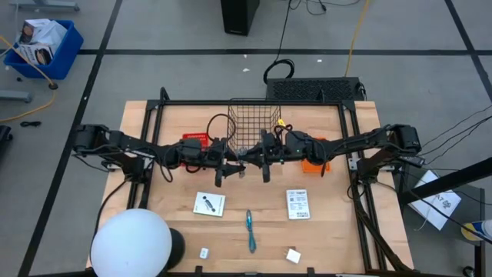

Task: Pick and place items into bin
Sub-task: Put the black charger cable into the red basket

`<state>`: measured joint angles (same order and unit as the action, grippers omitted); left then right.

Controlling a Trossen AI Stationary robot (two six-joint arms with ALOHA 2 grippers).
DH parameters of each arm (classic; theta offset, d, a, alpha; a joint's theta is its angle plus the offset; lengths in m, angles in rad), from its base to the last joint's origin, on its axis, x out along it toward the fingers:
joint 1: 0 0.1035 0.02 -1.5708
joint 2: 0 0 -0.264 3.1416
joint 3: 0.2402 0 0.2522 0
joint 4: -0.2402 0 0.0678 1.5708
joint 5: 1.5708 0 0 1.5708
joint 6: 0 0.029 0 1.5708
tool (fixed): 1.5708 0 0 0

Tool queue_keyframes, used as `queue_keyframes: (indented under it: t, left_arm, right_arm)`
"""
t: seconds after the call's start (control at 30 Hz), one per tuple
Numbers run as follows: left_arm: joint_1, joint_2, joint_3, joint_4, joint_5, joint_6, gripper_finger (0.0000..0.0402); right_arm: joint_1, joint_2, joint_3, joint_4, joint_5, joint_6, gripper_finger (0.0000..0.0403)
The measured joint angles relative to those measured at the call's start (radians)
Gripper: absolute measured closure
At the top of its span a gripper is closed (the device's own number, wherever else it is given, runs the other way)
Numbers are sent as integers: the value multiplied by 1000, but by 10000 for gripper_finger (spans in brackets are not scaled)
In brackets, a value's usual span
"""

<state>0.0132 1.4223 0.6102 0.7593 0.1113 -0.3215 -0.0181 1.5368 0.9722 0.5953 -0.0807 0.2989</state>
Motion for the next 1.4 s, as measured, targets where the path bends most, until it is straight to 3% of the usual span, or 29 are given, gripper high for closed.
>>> queue_keyframes:
  t: [0.2, 0.47, 1.0, 1.4]
  left_arm:
    - [-2, 0, 0, -17, 9, -2, 244]
    - [0, 0, 0, -24, 16, 9, 371]
    - [1, -83, -2, -162, 11, -1, 370]
    - [2, -289, -2, -468, -162, -84, 371]
  right_arm:
    - [0, 0, 0, 9, 0, -1, 387]
    - [4, 0, 0, 14, 2, -2, 381]
    - [72, -10, -1, 7, 5, -84, 212]
    - [65, -98, -106, -28, -2, -76, 161]
